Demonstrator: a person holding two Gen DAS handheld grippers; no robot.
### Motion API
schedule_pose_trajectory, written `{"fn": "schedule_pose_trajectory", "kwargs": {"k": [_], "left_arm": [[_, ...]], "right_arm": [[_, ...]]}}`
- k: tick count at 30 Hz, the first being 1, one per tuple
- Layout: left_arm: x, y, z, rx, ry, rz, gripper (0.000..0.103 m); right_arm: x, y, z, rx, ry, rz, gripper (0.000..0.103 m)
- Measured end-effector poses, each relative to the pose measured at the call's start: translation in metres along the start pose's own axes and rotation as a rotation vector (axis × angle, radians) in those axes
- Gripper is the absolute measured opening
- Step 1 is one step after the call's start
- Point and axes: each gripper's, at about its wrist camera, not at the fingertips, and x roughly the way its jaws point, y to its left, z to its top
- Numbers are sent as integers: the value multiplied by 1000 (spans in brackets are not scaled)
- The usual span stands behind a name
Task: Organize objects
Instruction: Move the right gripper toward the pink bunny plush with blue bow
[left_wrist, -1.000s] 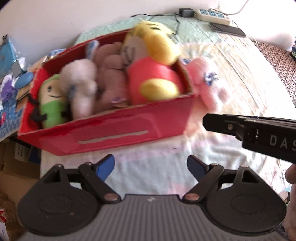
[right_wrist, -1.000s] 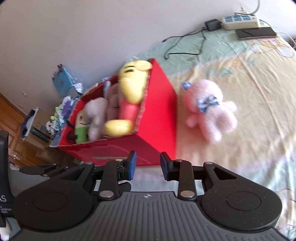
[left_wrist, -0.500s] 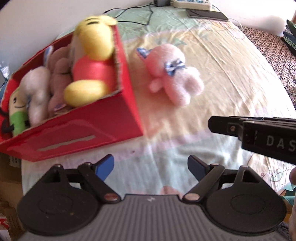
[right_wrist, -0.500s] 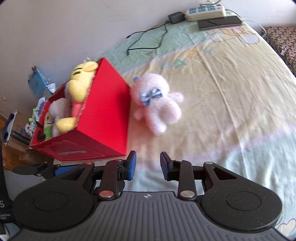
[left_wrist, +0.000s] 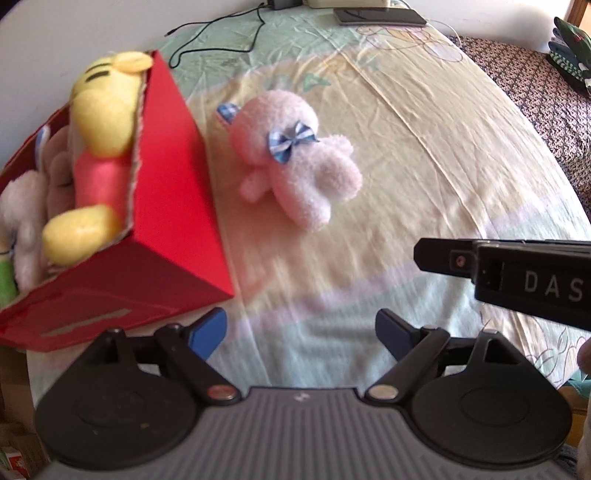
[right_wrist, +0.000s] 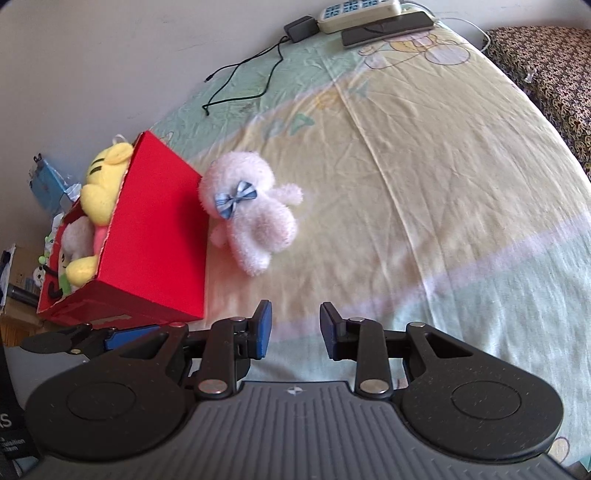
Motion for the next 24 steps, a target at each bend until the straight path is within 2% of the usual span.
{"fn": "schedule_pose_trajectory", "kwargs": {"k": [9,24], "left_arm": [[10,-11,10,26,-1,-14,89],[25,-19,16,13,-3,-32,89]], "right_arm": [[8,-9,7,20,15,2,32],[20,-19,17,28,42,37,33]]}}
